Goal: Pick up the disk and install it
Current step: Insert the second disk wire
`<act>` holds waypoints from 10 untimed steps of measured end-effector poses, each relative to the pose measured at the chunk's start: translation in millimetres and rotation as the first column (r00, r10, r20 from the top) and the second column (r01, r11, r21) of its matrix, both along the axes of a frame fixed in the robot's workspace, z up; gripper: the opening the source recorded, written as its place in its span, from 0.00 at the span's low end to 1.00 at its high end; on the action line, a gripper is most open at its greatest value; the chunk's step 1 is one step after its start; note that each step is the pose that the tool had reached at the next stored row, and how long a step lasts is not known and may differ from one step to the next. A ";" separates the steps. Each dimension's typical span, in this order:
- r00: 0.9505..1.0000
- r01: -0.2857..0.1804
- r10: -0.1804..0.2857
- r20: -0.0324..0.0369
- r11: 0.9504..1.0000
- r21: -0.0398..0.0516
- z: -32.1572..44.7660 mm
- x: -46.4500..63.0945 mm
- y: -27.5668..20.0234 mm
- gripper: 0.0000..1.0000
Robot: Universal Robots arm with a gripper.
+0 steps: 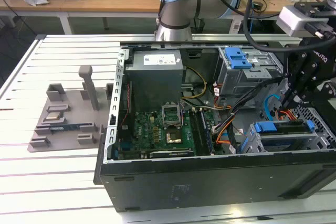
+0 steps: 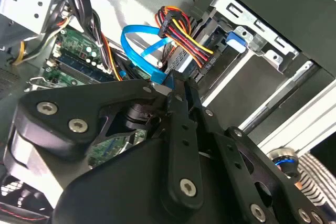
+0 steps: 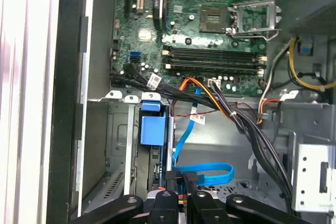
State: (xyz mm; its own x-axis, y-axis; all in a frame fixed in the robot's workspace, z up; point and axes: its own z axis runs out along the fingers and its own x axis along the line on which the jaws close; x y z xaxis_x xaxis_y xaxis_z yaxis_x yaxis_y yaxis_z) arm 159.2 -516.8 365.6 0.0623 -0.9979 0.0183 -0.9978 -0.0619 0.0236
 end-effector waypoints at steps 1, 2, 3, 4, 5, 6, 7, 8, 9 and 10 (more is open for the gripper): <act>1.000 0.000 0.000 0.000 1.000 0.000 -0.8 0.0 -2.0 0.16; 1.000 0.000 0.000 0.000 1.000 0.000 -1.7 0.0 -4.5 0.16; 1.000 0.000 0.000 0.000 1.000 0.000 -2.5 -0.1 -7.0 0.16; 1.000 0.000 0.000 0.000 1.000 0.000 -3.2 0.0 -9.0 0.16; 1.000 0.000 0.000 0.000 1.000 0.001 -6.1 0.0 -11.2 0.16; 1.000 0.000 0.000 0.000 1.000 0.000 -8.5 0.0 -11.2 0.16; 1.000 0.000 0.000 0.000 1.000 0.000 -11.9 0.5 -11.2 0.16; 1.000 0.000 0.000 0.000 1.000 0.000 -13.7 1.1 -11.4 0.16; 1.000 0.000 0.000 0.000 1.000 0.000 -14.9 1.3 -12.5 0.16; 1.000 0.000 0.000 0.000 1.000 0.000 -15.5 1.5 -13.2 0.16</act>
